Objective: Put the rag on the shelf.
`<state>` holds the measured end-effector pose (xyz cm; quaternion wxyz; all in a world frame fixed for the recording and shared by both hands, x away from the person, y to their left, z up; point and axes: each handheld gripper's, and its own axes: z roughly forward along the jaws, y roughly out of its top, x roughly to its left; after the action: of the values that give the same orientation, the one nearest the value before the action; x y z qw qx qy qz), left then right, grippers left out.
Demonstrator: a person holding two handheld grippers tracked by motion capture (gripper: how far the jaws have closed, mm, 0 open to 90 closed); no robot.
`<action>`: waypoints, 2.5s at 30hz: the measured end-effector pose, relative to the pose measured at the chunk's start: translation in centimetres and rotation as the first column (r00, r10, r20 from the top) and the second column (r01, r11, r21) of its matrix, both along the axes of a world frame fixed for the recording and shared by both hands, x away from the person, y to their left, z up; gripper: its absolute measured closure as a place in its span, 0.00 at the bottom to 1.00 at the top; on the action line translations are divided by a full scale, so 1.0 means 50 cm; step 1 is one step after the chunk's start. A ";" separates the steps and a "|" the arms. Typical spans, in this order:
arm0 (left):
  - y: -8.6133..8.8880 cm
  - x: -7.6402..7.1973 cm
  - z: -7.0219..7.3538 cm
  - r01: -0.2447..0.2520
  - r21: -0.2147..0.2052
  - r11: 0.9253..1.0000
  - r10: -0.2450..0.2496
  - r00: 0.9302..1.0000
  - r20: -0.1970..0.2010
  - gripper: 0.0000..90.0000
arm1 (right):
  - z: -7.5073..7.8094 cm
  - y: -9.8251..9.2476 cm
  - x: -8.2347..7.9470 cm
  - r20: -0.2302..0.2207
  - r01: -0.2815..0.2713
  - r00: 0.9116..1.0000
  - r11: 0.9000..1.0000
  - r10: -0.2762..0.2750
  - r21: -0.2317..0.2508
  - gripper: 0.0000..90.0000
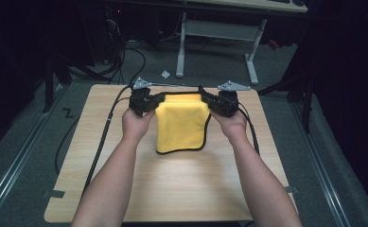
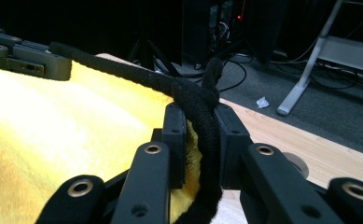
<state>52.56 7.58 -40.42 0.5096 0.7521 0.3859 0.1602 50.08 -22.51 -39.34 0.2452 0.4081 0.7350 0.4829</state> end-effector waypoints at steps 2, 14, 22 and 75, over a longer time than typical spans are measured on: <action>0.000 -0.001 -0.004 0.000 -0.012 1.000 0.000 1.000 -0.005 0.91 | -0.006 -0.001 0.000 -0.007 0.004 1.000 1.000 -0.004 0.009 0.86; 0.012 -0.002 -0.032 0.023 -0.046 0.999 -0.024 0.999 -0.030 0.91 | -0.018 -0.004 -0.001 -0.016 0.009 1.000 0.999 -0.009 0.039 0.86; 0.018 0.003 -0.048 0.033 -0.078 0.996 -0.037 0.998 -0.050 0.92 | -0.030 -0.010 0.004 -0.043 -0.004 0.999 0.997 0.007 0.077 0.87; 0.017 0.001 -0.124 -0.006 -0.095 0.995 -0.011 0.985 -0.175 0.80 | -0.112 -0.057 0.024 -0.189 0.070 0.981 0.990 -0.046 0.122 0.59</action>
<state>52.61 8.45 -46.63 0.5093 0.7385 0.4355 0.0743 51.28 -25.36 -44.95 0.1628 0.4878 0.7099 0.4813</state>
